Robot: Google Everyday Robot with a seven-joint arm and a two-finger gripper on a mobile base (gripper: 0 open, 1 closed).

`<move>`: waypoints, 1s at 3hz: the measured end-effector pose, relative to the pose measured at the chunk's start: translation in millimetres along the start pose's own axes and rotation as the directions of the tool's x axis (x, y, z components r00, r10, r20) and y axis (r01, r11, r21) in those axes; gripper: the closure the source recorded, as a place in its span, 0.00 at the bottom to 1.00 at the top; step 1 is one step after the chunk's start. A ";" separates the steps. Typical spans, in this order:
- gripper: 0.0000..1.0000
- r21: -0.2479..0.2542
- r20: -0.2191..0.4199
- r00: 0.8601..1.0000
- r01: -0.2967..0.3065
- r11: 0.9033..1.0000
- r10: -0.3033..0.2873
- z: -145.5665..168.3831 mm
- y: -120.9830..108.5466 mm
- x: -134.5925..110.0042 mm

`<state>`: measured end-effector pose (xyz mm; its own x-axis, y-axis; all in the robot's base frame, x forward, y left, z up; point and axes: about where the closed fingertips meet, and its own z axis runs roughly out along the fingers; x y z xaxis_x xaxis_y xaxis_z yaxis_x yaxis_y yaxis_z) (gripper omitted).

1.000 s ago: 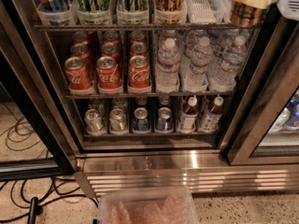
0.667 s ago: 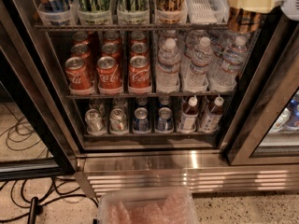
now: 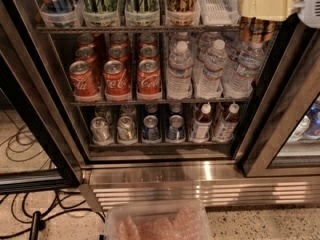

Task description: Pick orange can from top shelf of fridge

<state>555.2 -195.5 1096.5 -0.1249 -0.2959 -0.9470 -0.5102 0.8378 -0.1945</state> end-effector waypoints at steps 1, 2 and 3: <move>1.00 -0.126 -0.020 0.999 0.031 0.992 -0.034 8.4 46.2 5.8; 1.00 -0.341 -0.017 0.994 0.092 0.935 -0.104 8.4 130.2 7.7; 1.00 -0.517 0.009 0.988 0.136 0.845 -0.153 -0.7 197.8 4.5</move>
Offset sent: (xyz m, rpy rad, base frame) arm -0.1223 0.1898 -0.0605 -0.1062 0.1514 0.6468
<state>453.1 -31.5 1054.0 -0.0378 -0.4167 -0.9083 -0.8881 0.4306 -0.1606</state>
